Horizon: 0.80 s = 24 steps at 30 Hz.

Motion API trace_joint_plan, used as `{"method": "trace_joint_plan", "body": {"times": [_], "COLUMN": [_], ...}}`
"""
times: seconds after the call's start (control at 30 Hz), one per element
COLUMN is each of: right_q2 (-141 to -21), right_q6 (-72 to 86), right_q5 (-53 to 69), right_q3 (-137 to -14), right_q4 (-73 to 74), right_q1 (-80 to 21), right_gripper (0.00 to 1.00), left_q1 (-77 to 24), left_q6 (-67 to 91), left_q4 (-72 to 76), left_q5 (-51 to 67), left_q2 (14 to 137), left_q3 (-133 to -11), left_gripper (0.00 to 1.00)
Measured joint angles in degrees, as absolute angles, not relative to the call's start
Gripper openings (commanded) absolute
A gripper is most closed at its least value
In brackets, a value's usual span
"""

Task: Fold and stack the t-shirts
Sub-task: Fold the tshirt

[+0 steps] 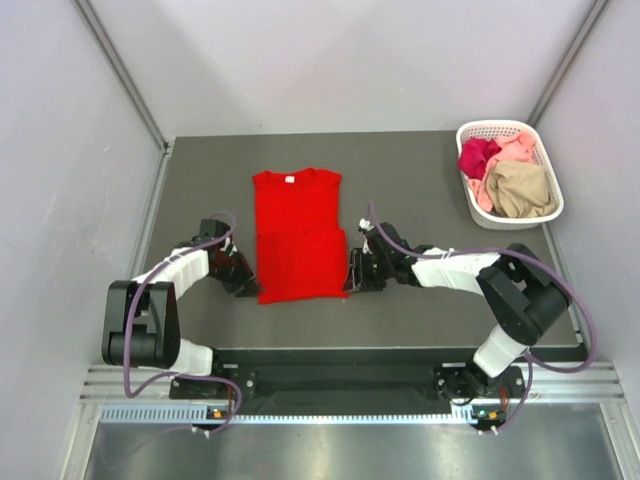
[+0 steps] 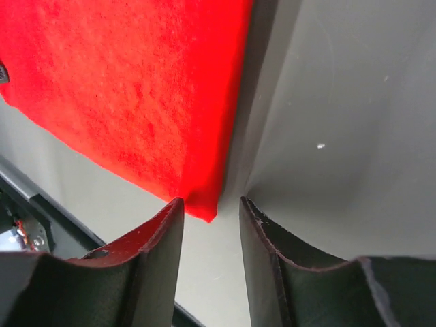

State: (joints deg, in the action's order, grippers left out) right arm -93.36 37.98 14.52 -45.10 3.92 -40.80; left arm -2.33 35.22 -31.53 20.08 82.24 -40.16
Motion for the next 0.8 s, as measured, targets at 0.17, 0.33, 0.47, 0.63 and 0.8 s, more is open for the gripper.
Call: {"method": "trace_joint_plan", "body": {"times": [0.17,0.33,0.47,0.63,0.8], "right_q2": [-94.24,-94.37,-94.35,-94.08,-93.34], "right_q6": [37.60,37.43,37.52,36.97,36.75], "right_q5": [15.79,16.38,16.58,16.47,16.53], "right_q3": [-45.01,-44.25,-43.48,-43.48,-43.48], "right_q4": [2.50,1.85,1.72,2.22,3.05], "right_q1": [-40.69,-40.69,-40.69,-40.69,-40.69], "right_gripper": [0.29,0.06,0.00,0.00,0.29], "left_q1": [-2.63,-2.68,-2.70,-2.85,-3.11], "left_q6": [36.73,37.85,38.19,38.68,38.87], "left_q4": [-31.94,-33.28,-33.76,-34.02,-35.94], "left_q5": [17.15,14.81,13.65,12.95,12.08], "left_q2": [82.15,81.58,81.58,81.58,81.58], "left_q3": [-40.18,-40.21,-40.25,-40.27,-41.10], "left_gripper": [0.07,0.02,0.00,0.06,0.34]}}
